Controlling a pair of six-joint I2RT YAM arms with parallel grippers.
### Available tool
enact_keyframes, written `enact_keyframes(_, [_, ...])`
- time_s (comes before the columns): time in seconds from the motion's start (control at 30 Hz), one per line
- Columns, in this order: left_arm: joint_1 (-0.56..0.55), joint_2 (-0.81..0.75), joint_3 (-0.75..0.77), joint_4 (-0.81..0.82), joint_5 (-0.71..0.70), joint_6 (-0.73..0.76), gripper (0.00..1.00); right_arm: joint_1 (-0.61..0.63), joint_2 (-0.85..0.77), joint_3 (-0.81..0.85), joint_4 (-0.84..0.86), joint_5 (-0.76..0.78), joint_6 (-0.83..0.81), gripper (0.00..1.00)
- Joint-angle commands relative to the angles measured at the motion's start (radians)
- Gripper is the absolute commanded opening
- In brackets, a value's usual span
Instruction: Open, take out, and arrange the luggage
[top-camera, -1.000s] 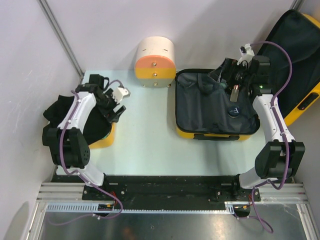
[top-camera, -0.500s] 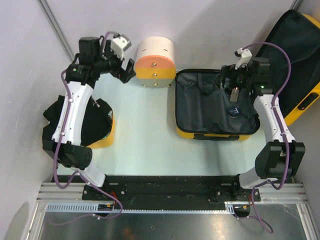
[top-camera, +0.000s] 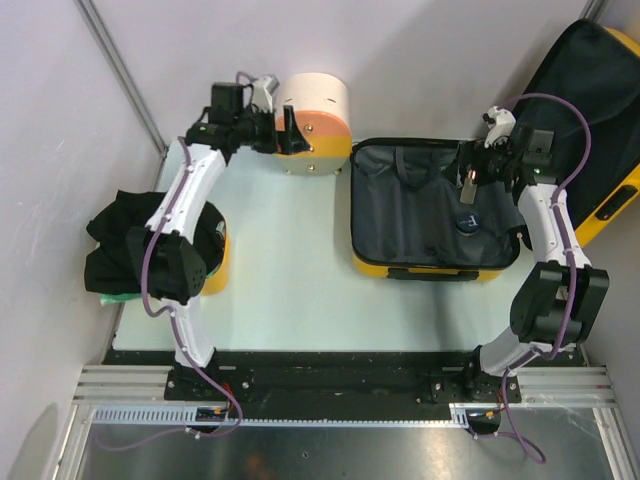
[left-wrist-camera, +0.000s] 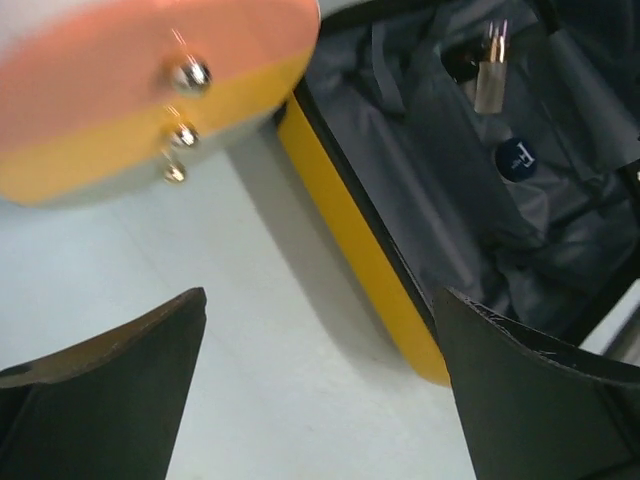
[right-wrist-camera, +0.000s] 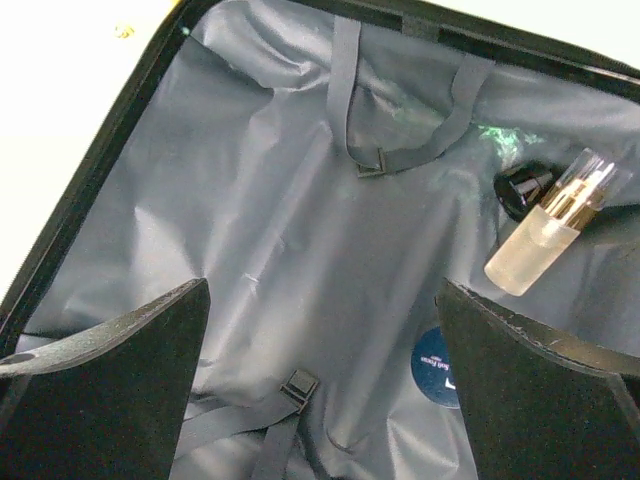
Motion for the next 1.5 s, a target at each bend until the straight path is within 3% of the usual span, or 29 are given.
enact_keyframes(0.0, [-0.042, 0.021, -0.060, 0.065, -0.016, -0.211, 1.00, -0.019, 0.053, 0.007, 0.017, -0.036, 0.025, 1.00])
enact_keyframes(0.1, [-0.022, 0.003, -0.210, 0.208, -0.008, -0.318, 0.98, -0.022, 0.065, 0.010, 0.014, -0.012, 0.039, 1.00])
enact_keyframes(0.13, [-0.016, -0.014, -0.361, 0.394, -0.022, -0.363, 0.97, -0.022, 0.066, 0.012, 0.010, 0.002, 0.035, 1.00])
enact_keyframes(0.23, [-0.004, 0.007, -0.503, 0.599, -0.149, -0.455, 0.90, -0.022, 0.071, 0.023, -0.019, 0.085, 0.027, 1.00])
enact_keyframes(0.3, [-0.004, 0.091, -0.497, 0.632, -0.149, -0.507, 0.85, -0.023, 0.062, 0.024, -0.038, 0.132, 0.004, 1.00])
enact_keyframes(0.4, [-0.007, 0.134, -0.552, 0.828, -0.172, -0.593, 0.76, -0.029, 0.056, 0.024, -0.056, 0.158, 0.013, 1.00])
enact_keyframes(0.63, [-0.028, 0.289, -0.471, 1.034, -0.191, -0.626, 0.64, -0.045, 0.091, 0.024, -0.107, 0.142, -0.034, 1.00])
enact_keyframes(0.8, [-0.042, 0.403, -0.401, 1.103, -0.154, -0.633, 0.61, -0.057, 0.094, 0.029, -0.125, 0.166, -0.068, 1.00])
enact_keyframes(1.1, [-0.050, 0.544, -0.187, 1.082, -0.166, -0.627, 0.55, -0.060, 0.139, 0.096, -0.198, 0.206, -0.053, 1.00])
enact_keyframes(1.27, [-0.040, 0.512, -0.256, 1.068, -0.207, -0.670, 0.52, -0.060, 0.148, 0.110, -0.198, 0.209, -0.036, 0.99])
enact_keyframes(1.47, [-0.040, 0.437, -0.428, 1.137, -0.283, -0.757, 0.57, -0.060, 0.140, 0.109, -0.224, 0.215, -0.042, 0.99])
